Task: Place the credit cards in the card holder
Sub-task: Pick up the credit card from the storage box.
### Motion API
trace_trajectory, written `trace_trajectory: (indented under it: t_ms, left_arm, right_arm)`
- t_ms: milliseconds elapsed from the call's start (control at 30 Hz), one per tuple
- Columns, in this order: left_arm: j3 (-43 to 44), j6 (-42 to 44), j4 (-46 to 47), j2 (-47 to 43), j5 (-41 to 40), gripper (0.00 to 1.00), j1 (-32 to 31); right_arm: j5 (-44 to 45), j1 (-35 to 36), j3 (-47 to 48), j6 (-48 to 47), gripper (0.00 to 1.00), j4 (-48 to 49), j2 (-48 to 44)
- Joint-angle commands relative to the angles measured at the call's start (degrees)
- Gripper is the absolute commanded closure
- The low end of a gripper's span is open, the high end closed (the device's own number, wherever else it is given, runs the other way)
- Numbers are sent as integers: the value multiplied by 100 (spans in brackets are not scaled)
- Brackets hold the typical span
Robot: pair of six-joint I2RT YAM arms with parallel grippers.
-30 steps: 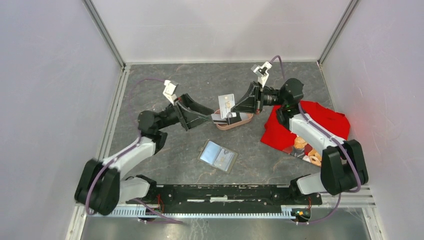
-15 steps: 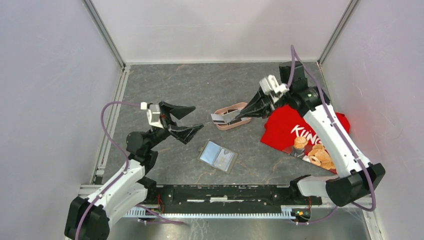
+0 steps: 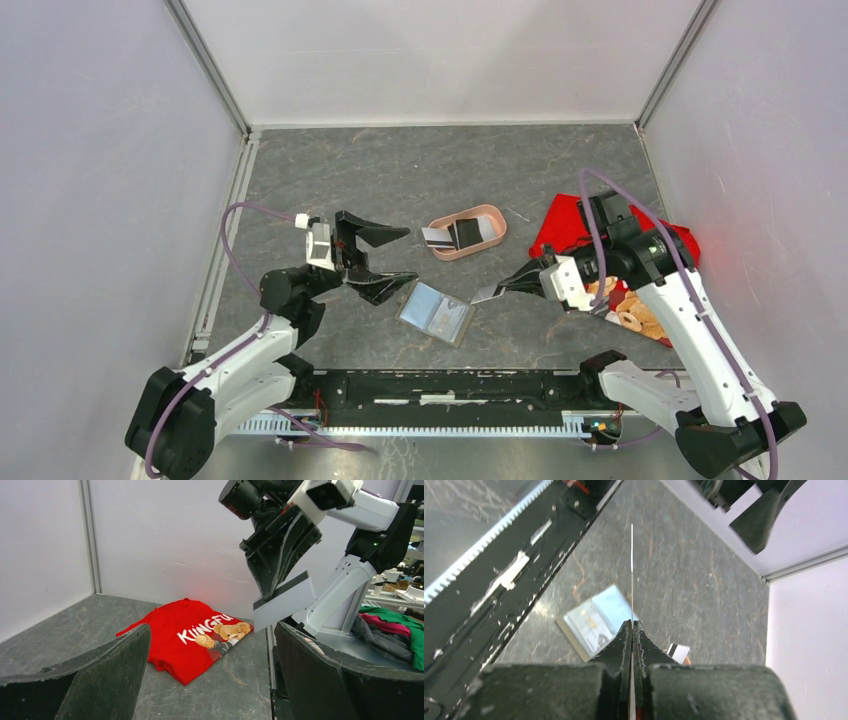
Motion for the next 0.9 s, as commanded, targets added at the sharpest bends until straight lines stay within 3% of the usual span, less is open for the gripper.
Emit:
trace_trajectory:
  t_ms: [0,333,533,633,667,700,767,800,867]
  left_arm:
    - [100,-38,172,-23,137,0,-91]
    - [149,579,-836,-197,-70,0,-379]
    - [203,676,-1194,-206,-141,0,-385]
    - [345,462,-1875,-207,-318,0,-385]
    - [451,273,-2276,-189,-569,0,-385]
    - [611,40,-3121,-164,-835,0,-377]
    - [1045,-217,-4603,-80,-1271,0,-353]
    - [1216,-352,-5199,-16,-1371,1,-344]
    - [1369,-749,-5918,122,-1526,5,-346]
  right_arm:
    - [520,38,-166,-690,100,-138,-124]
    - [562,30,-204,-700,100,-142,-200]
    - [588,5,-220,-632,100,-132,-204]
    - [475,-57,-352,-420,100,-112,-175]
    - [371,-106,-442,79,100,118,-136]
    - [248,-179,-685,1469,100,718,-131]
    - [432,-276,-1408,4870,100,3069,-204]
    - [835,-316,-1675,5926,100,3878,-175]
    - [1444,-483,-2078,7075,100,4571,-66]
